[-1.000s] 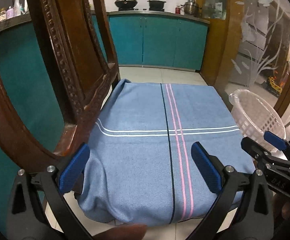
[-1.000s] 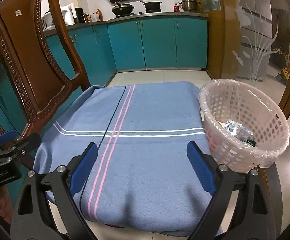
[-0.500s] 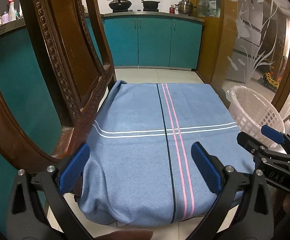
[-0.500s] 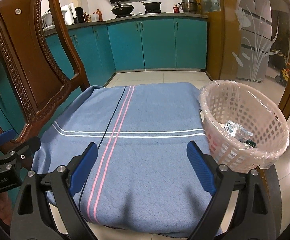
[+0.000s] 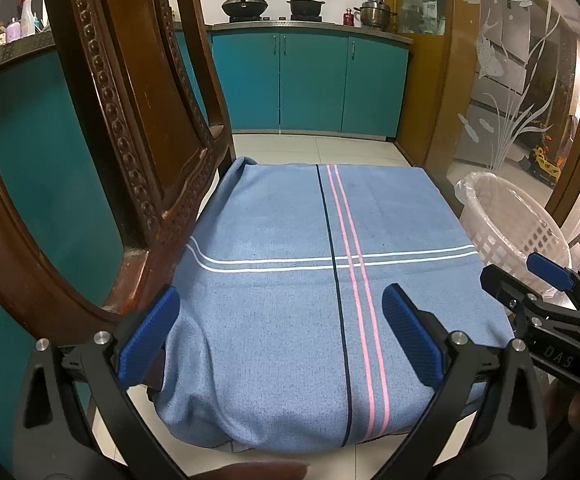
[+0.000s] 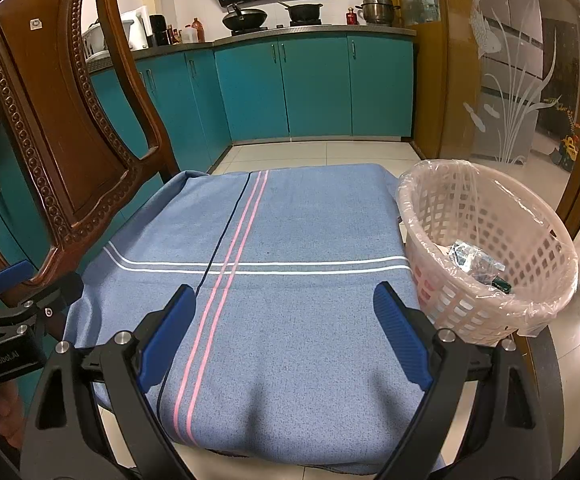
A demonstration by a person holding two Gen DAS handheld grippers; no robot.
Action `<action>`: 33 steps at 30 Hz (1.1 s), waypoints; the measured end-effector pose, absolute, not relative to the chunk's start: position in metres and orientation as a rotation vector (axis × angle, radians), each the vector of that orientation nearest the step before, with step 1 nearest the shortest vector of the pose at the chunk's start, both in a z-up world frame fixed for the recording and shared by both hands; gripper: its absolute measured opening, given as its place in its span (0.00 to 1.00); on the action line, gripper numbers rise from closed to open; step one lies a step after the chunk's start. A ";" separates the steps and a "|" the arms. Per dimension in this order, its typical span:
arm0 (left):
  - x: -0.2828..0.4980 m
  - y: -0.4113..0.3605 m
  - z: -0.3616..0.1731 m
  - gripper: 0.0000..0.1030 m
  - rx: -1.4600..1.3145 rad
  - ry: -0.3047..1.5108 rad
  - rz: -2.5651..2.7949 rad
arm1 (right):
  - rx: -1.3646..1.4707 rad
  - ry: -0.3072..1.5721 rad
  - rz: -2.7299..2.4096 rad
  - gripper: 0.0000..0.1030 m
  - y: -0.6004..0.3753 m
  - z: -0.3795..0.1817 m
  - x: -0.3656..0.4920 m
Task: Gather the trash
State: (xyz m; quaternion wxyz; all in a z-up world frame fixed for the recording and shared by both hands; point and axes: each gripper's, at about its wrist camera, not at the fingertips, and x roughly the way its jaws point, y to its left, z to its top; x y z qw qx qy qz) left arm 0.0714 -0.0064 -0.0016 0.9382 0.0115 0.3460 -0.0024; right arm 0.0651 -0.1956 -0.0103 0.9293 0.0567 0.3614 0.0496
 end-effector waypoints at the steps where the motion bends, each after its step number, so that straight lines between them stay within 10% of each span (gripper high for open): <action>1: 0.071 -0.007 -0.002 0.97 0.023 0.706 -0.004 | 0.116 0.741 0.102 0.86 -0.196 -0.010 0.065; 33: 0.074 -0.007 -0.006 0.97 0.020 0.717 -0.002 | 0.112 0.745 0.102 0.86 -0.194 -0.011 0.065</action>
